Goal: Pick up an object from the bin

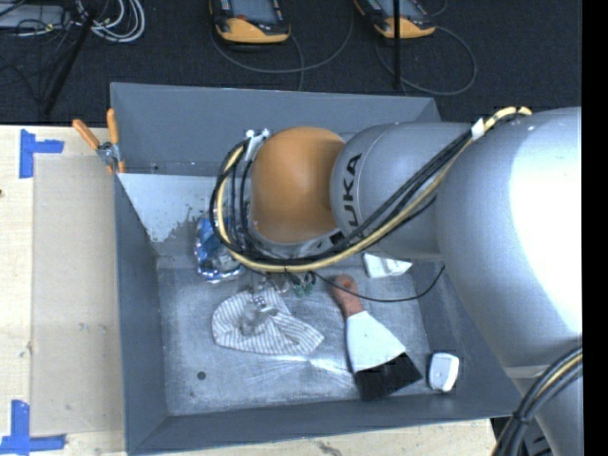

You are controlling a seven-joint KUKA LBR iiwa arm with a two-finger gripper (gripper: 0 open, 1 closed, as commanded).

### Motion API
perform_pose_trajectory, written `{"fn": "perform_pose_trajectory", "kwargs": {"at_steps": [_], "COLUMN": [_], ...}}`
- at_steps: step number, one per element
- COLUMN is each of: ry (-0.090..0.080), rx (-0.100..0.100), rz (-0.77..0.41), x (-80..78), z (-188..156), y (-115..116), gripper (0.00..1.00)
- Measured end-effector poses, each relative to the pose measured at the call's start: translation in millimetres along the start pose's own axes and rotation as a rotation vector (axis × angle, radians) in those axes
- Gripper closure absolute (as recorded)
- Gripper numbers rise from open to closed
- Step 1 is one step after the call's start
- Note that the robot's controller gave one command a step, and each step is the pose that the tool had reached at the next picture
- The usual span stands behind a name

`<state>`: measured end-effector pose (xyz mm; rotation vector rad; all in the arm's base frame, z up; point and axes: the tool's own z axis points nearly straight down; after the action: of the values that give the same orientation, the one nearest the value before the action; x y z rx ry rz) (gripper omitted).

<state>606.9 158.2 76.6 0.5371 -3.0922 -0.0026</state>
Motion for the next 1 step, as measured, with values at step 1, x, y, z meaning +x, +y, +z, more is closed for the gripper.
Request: {"fn": "perform_pose_trajectory", "kwargs": {"at_steps": [1], "ry": [-0.003], "rx": [0.002], "rz": [-0.180], "x": [0.1], "z": [-49.1], "y": [3.5], "gripper": [0.00]}}
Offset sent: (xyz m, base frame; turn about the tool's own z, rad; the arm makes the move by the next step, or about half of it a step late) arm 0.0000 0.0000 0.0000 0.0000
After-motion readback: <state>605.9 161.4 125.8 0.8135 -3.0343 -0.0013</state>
